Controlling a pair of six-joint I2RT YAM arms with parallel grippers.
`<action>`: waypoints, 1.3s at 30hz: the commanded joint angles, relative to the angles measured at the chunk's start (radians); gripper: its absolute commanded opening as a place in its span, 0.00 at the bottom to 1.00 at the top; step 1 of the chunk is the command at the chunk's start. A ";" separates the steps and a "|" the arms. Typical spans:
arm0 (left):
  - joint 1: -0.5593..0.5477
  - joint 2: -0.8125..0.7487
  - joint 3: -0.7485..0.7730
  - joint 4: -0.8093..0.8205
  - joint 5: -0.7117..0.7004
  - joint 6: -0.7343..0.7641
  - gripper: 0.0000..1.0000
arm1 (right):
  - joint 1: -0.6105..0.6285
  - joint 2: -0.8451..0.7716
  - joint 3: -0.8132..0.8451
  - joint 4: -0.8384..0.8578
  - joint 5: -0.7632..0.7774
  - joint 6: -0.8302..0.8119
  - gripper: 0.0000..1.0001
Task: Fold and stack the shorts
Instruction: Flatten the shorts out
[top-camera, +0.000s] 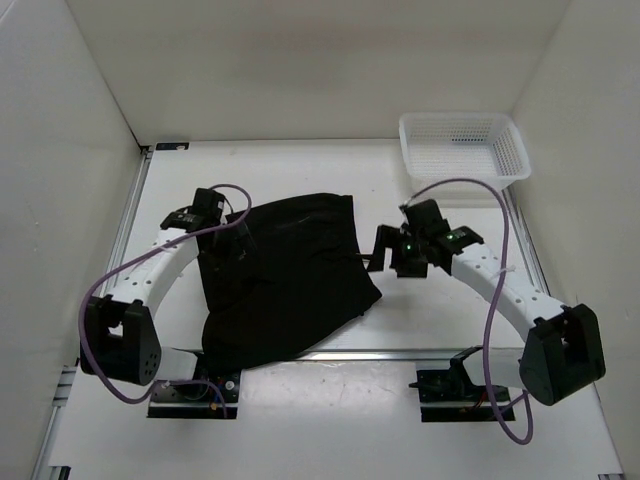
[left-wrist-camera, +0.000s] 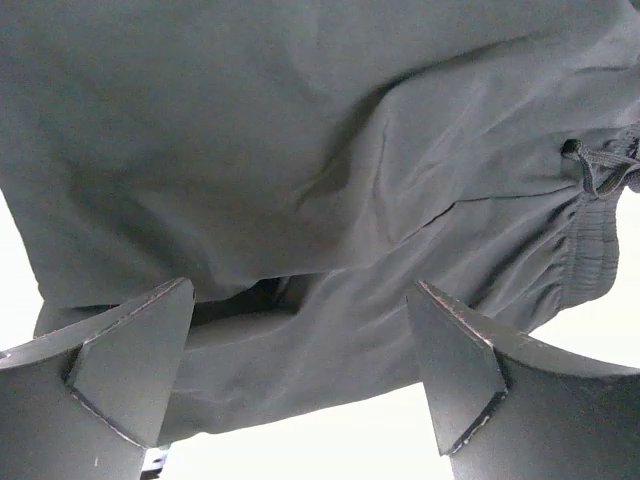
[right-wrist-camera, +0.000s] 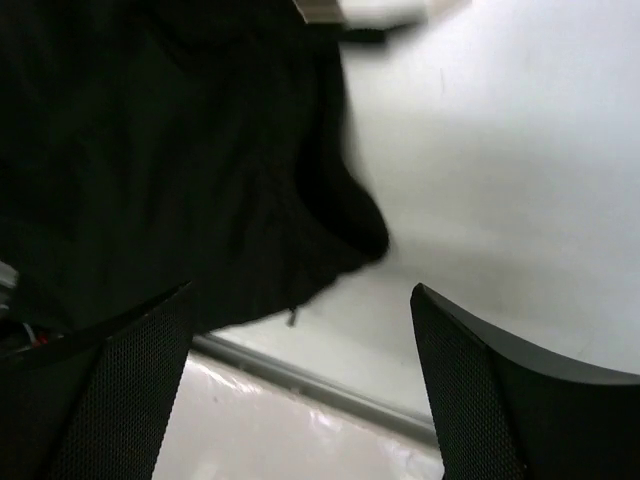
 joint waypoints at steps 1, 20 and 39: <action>-0.031 0.005 -0.012 0.096 -0.011 -0.090 1.00 | 0.029 -0.001 -0.104 0.017 -0.037 0.099 0.91; -0.032 0.648 0.440 0.150 0.021 -0.068 0.97 | 0.039 0.263 -0.145 0.304 -0.140 0.196 0.33; 0.010 1.082 1.525 -0.176 -0.079 0.180 1.00 | -0.153 0.440 0.279 0.031 0.083 -0.008 0.86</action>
